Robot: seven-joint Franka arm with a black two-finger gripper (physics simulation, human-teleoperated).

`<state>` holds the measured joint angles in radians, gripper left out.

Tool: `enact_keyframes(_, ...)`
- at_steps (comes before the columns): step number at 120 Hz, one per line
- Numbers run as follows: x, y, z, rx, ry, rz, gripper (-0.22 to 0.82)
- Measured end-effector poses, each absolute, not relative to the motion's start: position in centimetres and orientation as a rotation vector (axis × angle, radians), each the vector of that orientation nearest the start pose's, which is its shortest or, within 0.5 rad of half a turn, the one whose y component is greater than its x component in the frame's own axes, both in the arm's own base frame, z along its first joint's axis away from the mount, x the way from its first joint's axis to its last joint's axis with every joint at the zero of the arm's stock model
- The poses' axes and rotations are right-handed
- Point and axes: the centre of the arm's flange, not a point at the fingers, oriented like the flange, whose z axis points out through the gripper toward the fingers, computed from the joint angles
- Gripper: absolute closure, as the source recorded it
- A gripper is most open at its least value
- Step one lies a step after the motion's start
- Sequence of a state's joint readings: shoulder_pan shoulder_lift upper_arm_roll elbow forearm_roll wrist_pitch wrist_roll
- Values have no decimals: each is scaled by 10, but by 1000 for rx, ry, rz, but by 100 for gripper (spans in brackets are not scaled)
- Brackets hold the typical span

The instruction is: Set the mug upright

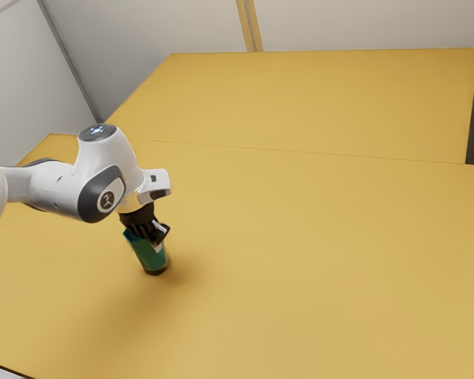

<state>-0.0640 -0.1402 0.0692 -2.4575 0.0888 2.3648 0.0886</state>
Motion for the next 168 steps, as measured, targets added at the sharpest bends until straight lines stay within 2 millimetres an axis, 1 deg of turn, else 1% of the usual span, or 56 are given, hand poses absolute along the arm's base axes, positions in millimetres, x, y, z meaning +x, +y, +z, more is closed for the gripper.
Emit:
enact_keyframes(39,468,2,354,-3086,104,-66,77)
enact_keyframes(59,468,2,353,-3097,69,-60,67)
enact_keyframes(72,468,1,353,-3111,38,-57,55)
enact_keyframes(83,473,-2,363,-3130,10,-72,44)
enact_keyframes(94,478,-7,376,-3147,-6,-85,37)
enact_keyframes(100,482,-12,389,-3153,-2,-106,34)
enact_keyframes(108,495,-23,419,-3161,18,-156,31)
enact_keyframes(116,514,-34,458,-3166,42,-210,28)
enact_keyframes(123,533,-39,487,-3167,51,-240,23)
enact_keyframes(131,564,-40,524,-3165,61,-267,17)
enact_keyframes(134,572,-40,536,-3163,65,-275,15)
enact_keyframes(139,578,-39,554,-3161,76,-282,12)
enact_keyframes(146,581,-36,571,-3157,100,-281,9)
enact_keyframes(153,580,-34,584,-3153,127,-274,7)
enact_keyframes(168,574,-28,599,-3145,176,-236,4)
